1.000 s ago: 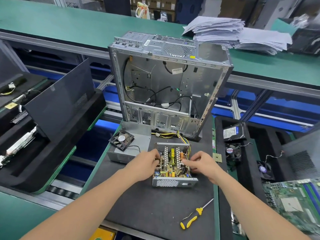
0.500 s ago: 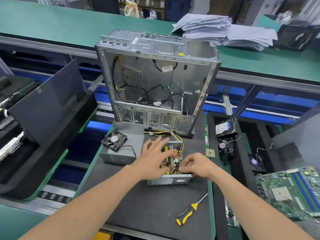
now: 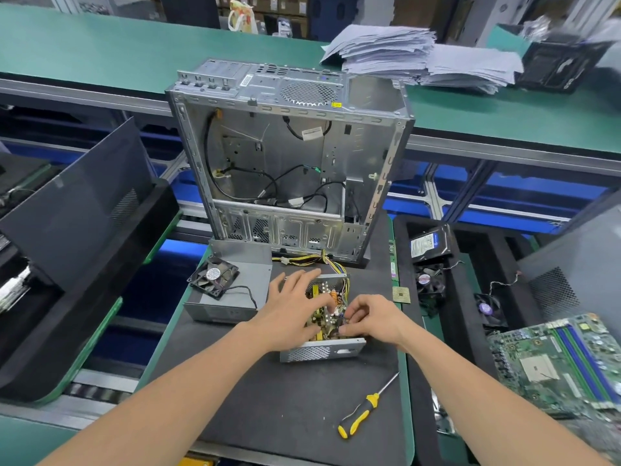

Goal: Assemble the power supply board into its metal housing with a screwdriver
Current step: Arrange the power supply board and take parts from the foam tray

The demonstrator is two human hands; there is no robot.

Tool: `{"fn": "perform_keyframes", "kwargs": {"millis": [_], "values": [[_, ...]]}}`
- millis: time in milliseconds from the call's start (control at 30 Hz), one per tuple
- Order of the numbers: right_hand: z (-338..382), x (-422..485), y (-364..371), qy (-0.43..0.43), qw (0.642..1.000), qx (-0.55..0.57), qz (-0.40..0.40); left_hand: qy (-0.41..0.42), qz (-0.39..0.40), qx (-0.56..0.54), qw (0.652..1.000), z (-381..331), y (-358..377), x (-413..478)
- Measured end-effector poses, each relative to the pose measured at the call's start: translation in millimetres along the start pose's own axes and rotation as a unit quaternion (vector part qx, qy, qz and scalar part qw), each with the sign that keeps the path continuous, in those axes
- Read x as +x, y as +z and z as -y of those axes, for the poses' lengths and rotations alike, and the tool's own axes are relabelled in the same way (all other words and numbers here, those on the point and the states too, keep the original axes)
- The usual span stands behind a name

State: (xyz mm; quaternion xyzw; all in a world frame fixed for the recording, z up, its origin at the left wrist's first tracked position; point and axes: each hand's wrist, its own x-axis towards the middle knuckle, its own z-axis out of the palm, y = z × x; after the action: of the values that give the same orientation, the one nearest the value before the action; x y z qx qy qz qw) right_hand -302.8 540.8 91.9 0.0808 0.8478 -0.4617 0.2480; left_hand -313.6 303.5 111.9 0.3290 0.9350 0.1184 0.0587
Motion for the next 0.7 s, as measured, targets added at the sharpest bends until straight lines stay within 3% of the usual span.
{"fn": "perform_keyframes", "kwargs": {"millis": [67,167,300,533,700], "values": [[-1.8,-2.0,-7.6,-0.001,1.000,0.014,-0.007,-0.009,-0.013,-0.017,1.000,-2.4,-0.3,1.2],[-9.0,-6.6,-27.9,0.005,0.998,0.045,-0.048,-0.019,-0.095,-0.072,0.993,-11.4,-2.5,10.0],[-27.0,-21.4,-62.1,0.020,0.995,0.039,-0.084,0.063,-0.131,-0.102,0.984,-44.9,-8.0,36.3],[-79.2,-66.5,-97.7,0.079,0.988,-0.007,-0.133,0.123,-0.003,-0.149,0.981,-125.6,23.0,65.8],[-118.0,-87.2,-82.5,0.140,0.977,-0.158,-0.039,0.109,0.072,-0.132,0.983,-154.3,61.0,72.4]]}}
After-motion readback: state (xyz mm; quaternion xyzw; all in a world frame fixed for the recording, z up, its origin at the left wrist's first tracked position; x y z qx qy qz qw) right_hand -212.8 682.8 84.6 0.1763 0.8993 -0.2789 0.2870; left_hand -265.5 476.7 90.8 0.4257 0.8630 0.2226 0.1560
